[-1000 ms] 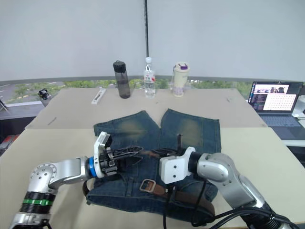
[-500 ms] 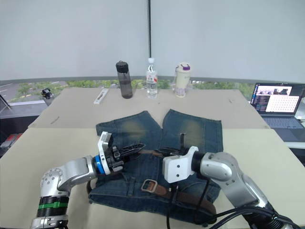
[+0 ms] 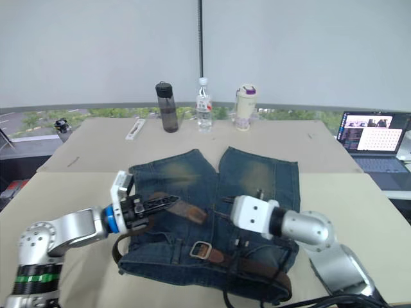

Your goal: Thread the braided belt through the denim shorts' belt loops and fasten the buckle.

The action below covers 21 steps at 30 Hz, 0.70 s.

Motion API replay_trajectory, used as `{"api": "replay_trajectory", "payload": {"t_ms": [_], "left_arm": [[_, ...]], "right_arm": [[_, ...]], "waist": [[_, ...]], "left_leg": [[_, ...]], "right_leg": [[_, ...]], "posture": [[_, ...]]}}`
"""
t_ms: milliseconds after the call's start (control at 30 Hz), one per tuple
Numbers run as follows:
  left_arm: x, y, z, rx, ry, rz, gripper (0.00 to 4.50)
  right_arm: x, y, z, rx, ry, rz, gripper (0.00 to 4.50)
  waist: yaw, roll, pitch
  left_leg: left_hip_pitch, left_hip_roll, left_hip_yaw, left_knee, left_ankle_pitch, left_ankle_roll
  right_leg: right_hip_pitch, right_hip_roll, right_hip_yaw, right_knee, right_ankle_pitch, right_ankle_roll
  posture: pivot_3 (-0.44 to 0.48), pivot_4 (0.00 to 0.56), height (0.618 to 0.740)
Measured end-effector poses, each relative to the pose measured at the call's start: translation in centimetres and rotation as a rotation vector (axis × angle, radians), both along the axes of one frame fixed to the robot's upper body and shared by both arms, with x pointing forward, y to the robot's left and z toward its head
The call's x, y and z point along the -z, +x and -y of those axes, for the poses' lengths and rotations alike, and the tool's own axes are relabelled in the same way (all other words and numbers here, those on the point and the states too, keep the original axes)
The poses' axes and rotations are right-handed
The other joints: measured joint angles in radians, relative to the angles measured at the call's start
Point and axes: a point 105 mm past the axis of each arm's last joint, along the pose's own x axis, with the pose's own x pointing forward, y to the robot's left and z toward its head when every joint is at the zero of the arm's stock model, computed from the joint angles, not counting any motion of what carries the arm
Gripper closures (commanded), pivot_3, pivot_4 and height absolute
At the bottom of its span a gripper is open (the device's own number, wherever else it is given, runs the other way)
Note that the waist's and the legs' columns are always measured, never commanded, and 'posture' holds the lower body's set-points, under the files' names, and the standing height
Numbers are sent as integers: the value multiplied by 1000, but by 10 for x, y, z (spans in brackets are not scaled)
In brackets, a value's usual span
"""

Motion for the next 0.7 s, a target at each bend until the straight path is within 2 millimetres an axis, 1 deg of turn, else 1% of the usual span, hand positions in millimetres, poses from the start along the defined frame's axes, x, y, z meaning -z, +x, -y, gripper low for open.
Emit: {"api": "replay_trajectory", "payload": {"t_ms": [33, 67, 133, 167, 233, 333, 467, 567, 700], "left_arm": [[0, -3, -1, 3, 8, 10, 4500], [1, -5, -1, 2, 22, 23, 4500], [8, -7, -6, -17, 53, 30, 4500], [13, -7, -9, -31, 70, 28, 4500], [19, -8, -12, -41, 99, 44, 4500], [27, -14, -16, -34, 155, 70, 4500], [35, -16, -18, -32, 177, 74, 4500], [42, -18, -21, -32, 191, 65, 4500], [46, -19, -22, -25, 203, 71, 4500]], "right_arm": [[6, -5, 0, -3, 6, -45, 1196], [9, -9, -1, -6, 13, -76, 911], [17, -18, -1, -13, 1, -128, 911], [24, -23, -2, -20, -13, -165, 911], [33, -27, -3, -27, -19, -208, 911], [42, -26, -2, -22, -11, -260, 911], [51, -28, 3, -37, -60, -302, 911], [56, -29, 2, -42, -60, -331, 911], [64, -29, 1, -46, -65, -371, 911]], "waist": [[0, 0, 0], [0, 0, 0], [-1, 0, 0], [-1, 0, 0], [-2, -1, 1], [-2, -1, 1], [0, -1, 1], [-2, -2, 1], [-3, -2, 1]], "left_leg": [[0, 0, 0, 0, 0, 0], [-1, 0, 0, 0, -1, -1], [0, 0, 0, 0, -1, -2], [0, 0, 0, 0, -2, -4], [-1, 0, 0, 0, -3, -4], [-2, 0, 0, 0, -3, -4], [-3, 0, 1, 0, -3, -4], [-3, 0, 1, -1, -3, -4], [-4, 0, 2, -1, -3, -4]], "right_leg": [[-1, 0, 0, -1, 0, 0], [-2, -1, 0, -1, 0, -1], [-2, -1, 0, -2, 1, -2], [-2, -1, 0, -3, 1, -2], [-5, -1, 0, -3, 2, -4], [-7, -1, 0, -3, 2, -4], [-8, -1, 1, -3, 2, -4], [-9, -1, 2, -3, 2, -4], [-10, -1, 2, -3, 2, -4]], "posture": [[0, 150, 740], [0, 150, 740], [0, 150, 740], [0, 150, 740], [0, 150, 740], [0, 150, 740], [0, 150, 740], [0, 150, 740], [0, 150, 740]]}}
